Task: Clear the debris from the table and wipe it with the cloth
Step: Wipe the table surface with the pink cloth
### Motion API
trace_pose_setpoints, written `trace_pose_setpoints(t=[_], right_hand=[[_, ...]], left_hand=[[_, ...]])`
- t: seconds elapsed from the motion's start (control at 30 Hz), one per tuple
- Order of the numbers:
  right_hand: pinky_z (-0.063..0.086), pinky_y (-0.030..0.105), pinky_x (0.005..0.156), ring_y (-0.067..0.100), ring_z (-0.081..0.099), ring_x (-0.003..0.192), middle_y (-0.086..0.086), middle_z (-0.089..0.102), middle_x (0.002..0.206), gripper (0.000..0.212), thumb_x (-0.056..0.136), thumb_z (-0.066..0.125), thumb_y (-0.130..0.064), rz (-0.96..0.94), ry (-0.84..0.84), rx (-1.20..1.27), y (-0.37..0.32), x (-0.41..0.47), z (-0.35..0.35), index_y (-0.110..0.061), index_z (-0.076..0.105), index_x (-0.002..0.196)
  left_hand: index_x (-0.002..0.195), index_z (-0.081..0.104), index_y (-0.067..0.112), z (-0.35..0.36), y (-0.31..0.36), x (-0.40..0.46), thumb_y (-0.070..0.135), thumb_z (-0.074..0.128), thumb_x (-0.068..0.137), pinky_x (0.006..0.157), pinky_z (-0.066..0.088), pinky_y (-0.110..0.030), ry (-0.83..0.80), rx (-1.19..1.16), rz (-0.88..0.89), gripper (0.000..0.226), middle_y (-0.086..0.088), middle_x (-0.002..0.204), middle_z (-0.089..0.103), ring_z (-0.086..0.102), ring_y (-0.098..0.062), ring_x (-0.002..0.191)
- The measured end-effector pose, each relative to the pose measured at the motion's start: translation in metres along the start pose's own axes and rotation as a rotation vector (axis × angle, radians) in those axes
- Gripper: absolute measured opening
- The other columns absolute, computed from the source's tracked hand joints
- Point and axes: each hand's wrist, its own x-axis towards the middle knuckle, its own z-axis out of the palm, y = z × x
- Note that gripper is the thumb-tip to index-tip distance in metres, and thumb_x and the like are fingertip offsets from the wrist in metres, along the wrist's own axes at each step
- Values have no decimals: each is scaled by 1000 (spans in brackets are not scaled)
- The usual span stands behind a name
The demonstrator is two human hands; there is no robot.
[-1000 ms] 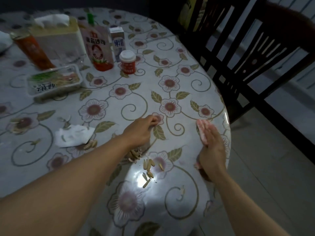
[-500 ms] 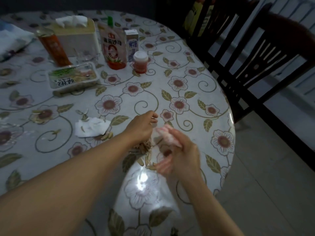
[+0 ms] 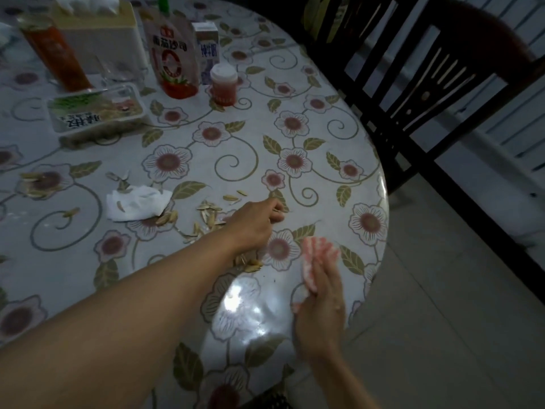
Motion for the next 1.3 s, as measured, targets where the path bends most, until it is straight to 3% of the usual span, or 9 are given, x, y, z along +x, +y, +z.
trace_pose_setpoints(t=[0.13,0.27,0.4,0.53,0.7,0.9,1.0,1.17,1.3], right_hand=[[25,22,114,5,27,140,0,31,153,46,100,31,-15,-94,-167,50,-27,-17,54,-14,28,146],[23,-6,98,7,36,135,-6,40,139,57,85,31,-31,-30,-135,180,-44,-29,65,-7,48,133],[47,19,98,4,50,123,-11,53,134,49,92,38,-5,-65,-149,337,-73,-19,46,-33,54,129],[47,1,64,0,62,98,0,52,127,44,92,46,4,-21,-9,343,-85,56,19,-18,53,130],[33,37,111,29,45,126,10,49,135,54,84,40,12,-53,24,-70,-51,158,26,-11,50,132],[34,27,111,7,47,124,-9,51,135,56,86,42,8,-125,-111,14,-55,135,82,-23,51,132],[28,-1,97,-27,34,114,-27,43,131,47,95,35,-4,-333,-334,-78,-66,111,94,-29,49,132],[39,19,105,1,51,119,-10,54,134,50,93,30,-2,-258,-547,-18,-70,63,115,-27,48,132],[30,-4,94,-22,46,107,-24,52,123,45,90,43,1,-331,-706,48,-101,55,97,-28,61,119]], left_hand=[[128,47,18,-7,-1,-3,-3,36,90,94,45,-30,-15,-52,-1,45,0,132,61,53,-16,124],[125,49,14,-32,-14,-12,-3,33,92,89,48,-29,97,-175,-40,41,-3,131,61,55,-17,122],[121,52,16,-54,-39,-24,-2,40,91,95,50,-38,200,-221,-91,38,-2,128,62,57,-17,118],[120,56,17,-76,-63,-32,0,44,90,95,43,-26,378,-139,-167,37,1,125,62,56,-15,118],[125,53,21,-91,-96,-38,14,49,89,96,44,-33,451,59,-273,36,-7,128,59,55,-26,116],[121,55,18,-96,-114,-30,17,50,89,92,41,-33,433,120,-336,32,-6,123,61,56,-25,113],[111,59,15,-94,-114,-28,11,51,84,87,45,-35,436,106,-333,28,-6,116,64,57,-24,106],[112,61,12,-94,-110,-28,7,50,83,87,45,-33,442,122,-338,31,-6,115,65,58,-25,107],[123,55,15,-99,-108,-32,5,45,87,99,40,-32,434,130,-337,39,-4,128,58,52,-24,120]])
